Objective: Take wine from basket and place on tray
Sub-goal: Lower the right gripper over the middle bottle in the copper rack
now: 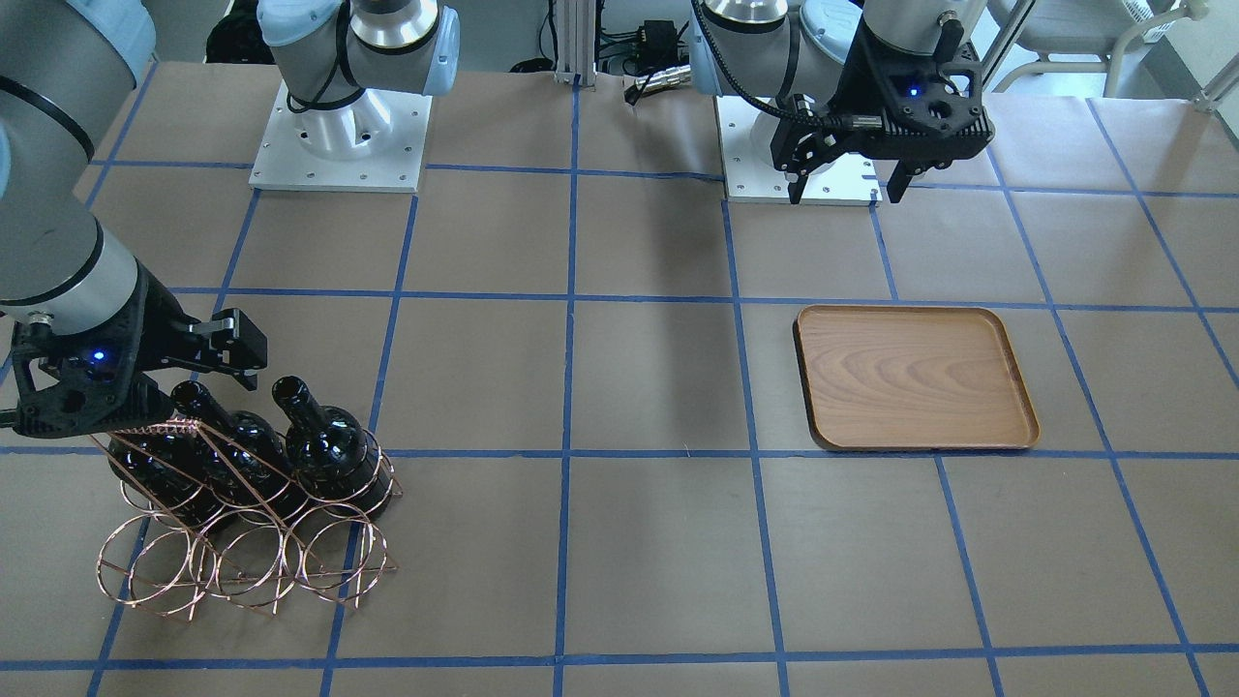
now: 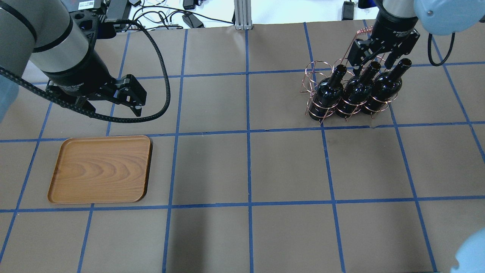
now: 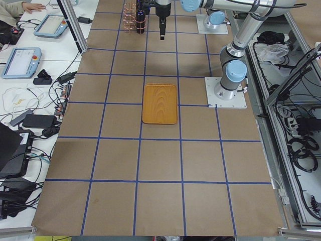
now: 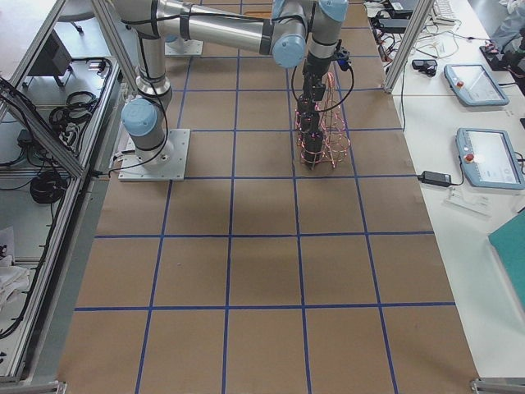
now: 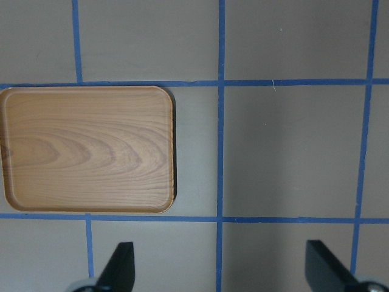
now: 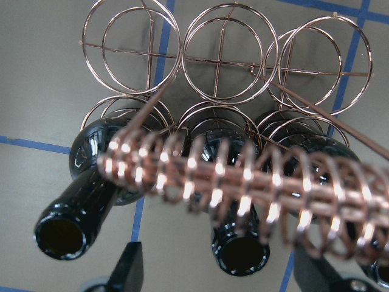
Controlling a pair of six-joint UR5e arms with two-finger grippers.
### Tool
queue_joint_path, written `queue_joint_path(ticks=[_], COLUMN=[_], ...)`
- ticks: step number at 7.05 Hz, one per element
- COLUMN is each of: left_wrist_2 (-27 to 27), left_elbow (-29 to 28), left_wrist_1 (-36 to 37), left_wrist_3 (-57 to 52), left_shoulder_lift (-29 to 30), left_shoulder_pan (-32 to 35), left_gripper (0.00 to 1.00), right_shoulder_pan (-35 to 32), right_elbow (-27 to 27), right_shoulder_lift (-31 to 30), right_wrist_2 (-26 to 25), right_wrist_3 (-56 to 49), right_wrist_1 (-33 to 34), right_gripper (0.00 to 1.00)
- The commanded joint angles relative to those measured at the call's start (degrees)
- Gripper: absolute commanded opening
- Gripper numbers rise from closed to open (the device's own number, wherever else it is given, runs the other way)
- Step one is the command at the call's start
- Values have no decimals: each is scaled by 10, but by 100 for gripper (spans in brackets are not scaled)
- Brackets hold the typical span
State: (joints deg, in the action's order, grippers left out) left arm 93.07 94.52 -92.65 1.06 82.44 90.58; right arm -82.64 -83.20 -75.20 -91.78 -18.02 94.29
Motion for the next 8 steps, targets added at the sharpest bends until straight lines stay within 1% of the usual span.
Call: queue_joint_path(ticks=[1, 2, 4, 5, 6, 8], left_wrist_2=[1, 1, 0, 3, 13, 11], left_elbow=[2, 3, 3, 5, 8, 7], left_wrist_1=[0, -1, 0, -1, 0, 2], left_wrist_3=[0, 1, 1, 0, 0, 0], left_shoulder_lift=[0, 0, 0, 0, 0, -1], left_shoulder_pan=[0, 1, 1, 0, 0, -1], left_gripper=[100, 100, 100, 100, 100, 100], right_shoulder_pan=[11, 11, 11, 11, 11, 11], right_elbow=[0, 0, 1, 1, 2, 2], right_shoulder_lift=[8, 11, 19, 26, 27, 26], right_wrist_2=[4, 5, 6, 6, 6, 30], right_wrist_3=[-13, -5, 5, 6, 13, 32], right_wrist_1=[1, 1, 17, 33, 33, 33], right_gripper=[65, 60, 55, 56, 56, 56])
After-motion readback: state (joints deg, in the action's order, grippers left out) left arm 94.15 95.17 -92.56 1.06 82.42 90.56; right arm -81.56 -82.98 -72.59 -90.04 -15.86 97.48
